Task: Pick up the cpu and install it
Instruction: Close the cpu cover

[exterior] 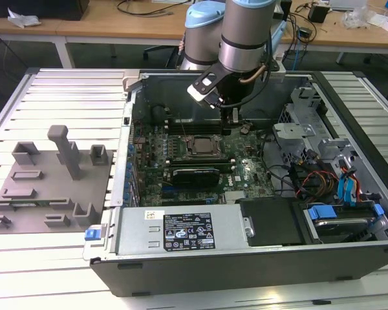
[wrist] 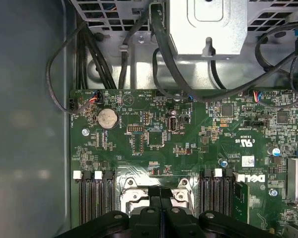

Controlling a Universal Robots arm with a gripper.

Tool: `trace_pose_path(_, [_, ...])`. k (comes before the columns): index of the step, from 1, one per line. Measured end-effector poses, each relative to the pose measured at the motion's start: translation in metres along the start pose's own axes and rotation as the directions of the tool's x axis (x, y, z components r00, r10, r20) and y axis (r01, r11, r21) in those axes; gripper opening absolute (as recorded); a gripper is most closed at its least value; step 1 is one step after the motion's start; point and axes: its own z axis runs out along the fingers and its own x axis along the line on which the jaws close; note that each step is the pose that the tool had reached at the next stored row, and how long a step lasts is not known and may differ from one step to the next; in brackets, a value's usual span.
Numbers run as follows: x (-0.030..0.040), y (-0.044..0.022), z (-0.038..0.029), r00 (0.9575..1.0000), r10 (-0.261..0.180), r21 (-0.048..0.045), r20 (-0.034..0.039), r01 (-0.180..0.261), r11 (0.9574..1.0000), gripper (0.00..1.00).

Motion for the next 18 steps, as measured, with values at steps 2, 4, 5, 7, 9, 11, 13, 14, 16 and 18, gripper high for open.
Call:
trace_pose_path(2, [0.0000, -0.0006, 0.0001, 1.0000, 0.000, -0.0001, -0.0001, 0.000, 1.0000, 0.11])
trace_pose_path(4, [0.0000, -0.0077, 0.0004, 1.0000, 0.000, -0.0005, -0.0003, 0.000, 1.0000, 0.11])
trace_pose_path(5, [-0.0001, -0.0141, 0.0006, 1.0000, 0.000, -0.0008, -0.0001, 0.000, 1.0000, 0.11])
trace_pose_path(7, [-0.0001, -0.0201, 0.0016, 1.0000, 0.000, -0.0010, -0.0002, 0.000, 1.0000, 0.11])
trace_pose_path(9, [-0.0001, -0.0237, 0.0040, 1.0000, 0.000, -0.0009, -0.0001, 0.000, 1.0000, 0.11])
trace_pose_path(11, [-0.0009, -0.0285, 0.0067, 1.0000, 0.000, -0.0008, -0.0001, 0.000, 1.0000, 0.11])
trace_pose_path(13, [-0.0011, -0.0361, 0.0103, 1.0000, 0.000, -0.0008, 0.0000, 0.000, 1.0000, 0.11])
trace_pose_path(14, [-0.0011, -0.0373, 0.0108, 1.0000, 0.000, -0.0006, 0.0001, 0.000, 1.0000, 0.11])
trace_pose_path(16, [-0.0011, -0.0374, 0.0108, 1.0000, 0.000, -0.0007, 0.0003, 0.000, 1.0000, 0.11])
trace_pose_path(18, [-0.0013, -0.0375, 0.0109, 1.0000, 0.000, -0.0009, -0.0001, 0.000, 1.0000, 0.11])
